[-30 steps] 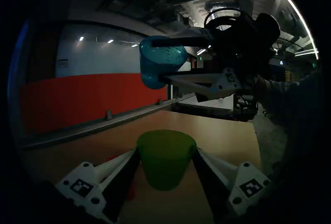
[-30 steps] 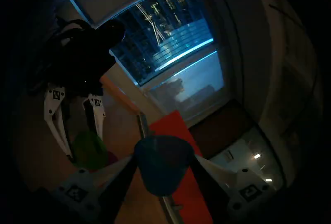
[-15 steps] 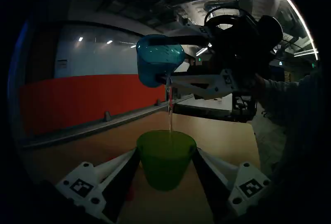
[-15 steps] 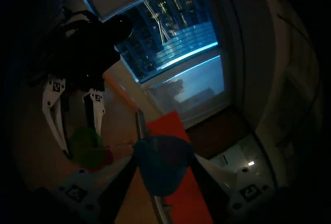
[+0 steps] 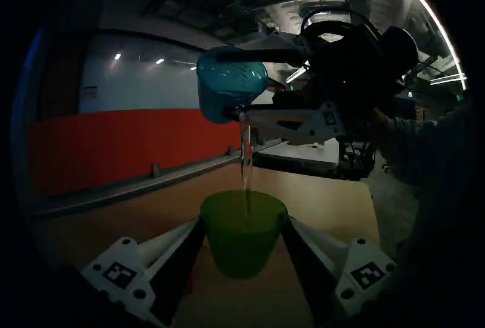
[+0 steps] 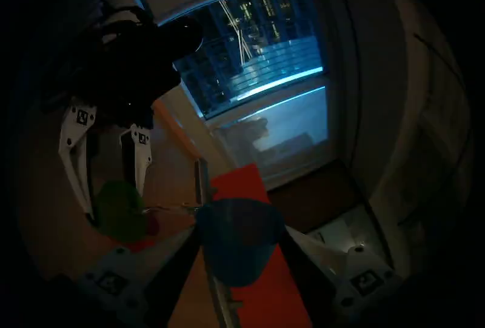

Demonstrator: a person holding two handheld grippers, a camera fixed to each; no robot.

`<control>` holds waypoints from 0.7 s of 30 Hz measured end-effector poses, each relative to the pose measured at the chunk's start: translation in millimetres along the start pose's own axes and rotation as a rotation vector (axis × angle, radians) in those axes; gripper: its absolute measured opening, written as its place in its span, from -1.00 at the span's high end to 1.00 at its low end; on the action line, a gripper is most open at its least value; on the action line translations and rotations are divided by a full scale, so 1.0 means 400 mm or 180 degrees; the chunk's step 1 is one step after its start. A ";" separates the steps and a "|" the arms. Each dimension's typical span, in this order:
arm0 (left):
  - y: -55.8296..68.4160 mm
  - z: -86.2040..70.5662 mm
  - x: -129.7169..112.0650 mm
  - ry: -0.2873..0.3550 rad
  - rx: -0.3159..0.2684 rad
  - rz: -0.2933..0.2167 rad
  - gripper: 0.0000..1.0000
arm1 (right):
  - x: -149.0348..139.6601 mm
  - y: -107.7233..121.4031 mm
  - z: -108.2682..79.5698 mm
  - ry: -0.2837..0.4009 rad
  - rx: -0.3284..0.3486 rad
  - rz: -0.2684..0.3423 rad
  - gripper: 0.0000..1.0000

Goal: Pour water

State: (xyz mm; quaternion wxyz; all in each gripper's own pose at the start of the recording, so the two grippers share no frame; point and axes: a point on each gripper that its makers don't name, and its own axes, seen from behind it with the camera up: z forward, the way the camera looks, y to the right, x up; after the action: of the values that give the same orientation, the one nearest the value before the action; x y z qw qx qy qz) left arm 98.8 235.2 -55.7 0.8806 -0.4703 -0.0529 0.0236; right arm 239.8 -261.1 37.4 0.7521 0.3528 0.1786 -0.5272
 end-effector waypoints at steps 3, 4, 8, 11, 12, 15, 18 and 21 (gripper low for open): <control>0.000 0.001 -0.001 0.0002 -0.0004 -0.0002 -0.72 | 0.001 0.003 0.001 0.0001 -0.0014 -0.0041 -0.81; 0.000 0.001 -0.001 0.0002 -0.0004 -0.0003 -0.72 | 0.001 0.003 0.001 0.0000 -0.0016 -0.0053 -0.81; -0.001 0.001 -0.002 0.0003 -0.0002 -0.0003 -0.72 | 0.001 0.003 0.002 -0.0006 -0.0016 -0.0111 -0.81; -0.001 0.002 -0.002 0.0006 0.0000 -0.0005 -0.72 | -0.001 0.005 0.004 -0.0018 -0.0016 -0.0162 -0.81; -0.001 0.002 -0.002 0.0007 0.0000 -0.0006 -0.72 | -0.002 0.007 0.005 -0.0023 -0.0018 -0.0180 -0.81; 0.001 0.002 -0.002 0.0007 -0.0005 -0.0008 -0.72 | -0.004 0.011 0.006 -0.0033 -0.0027 -0.0226 -0.81; 0.000 0.001 -0.001 0.0005 0.0001 0.0000 -0.72 | -0.005 0.015 0.007 -0.0040 -0.0038 -0.0267 -0.81; 0.000 0.002 0.000 0.0007 0.0000 0.0002 -0.72 | -0.004 0.017 0.008 -0.0042 -0.0046 -0.0305 -0.81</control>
State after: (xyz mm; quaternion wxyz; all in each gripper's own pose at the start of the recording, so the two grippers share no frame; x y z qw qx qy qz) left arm 98.6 235.8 -55.2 0.8806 -0.4704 -0.0518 0.0235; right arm 245.2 -260.9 42.9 0.7297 0.3349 0.1941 -0.5636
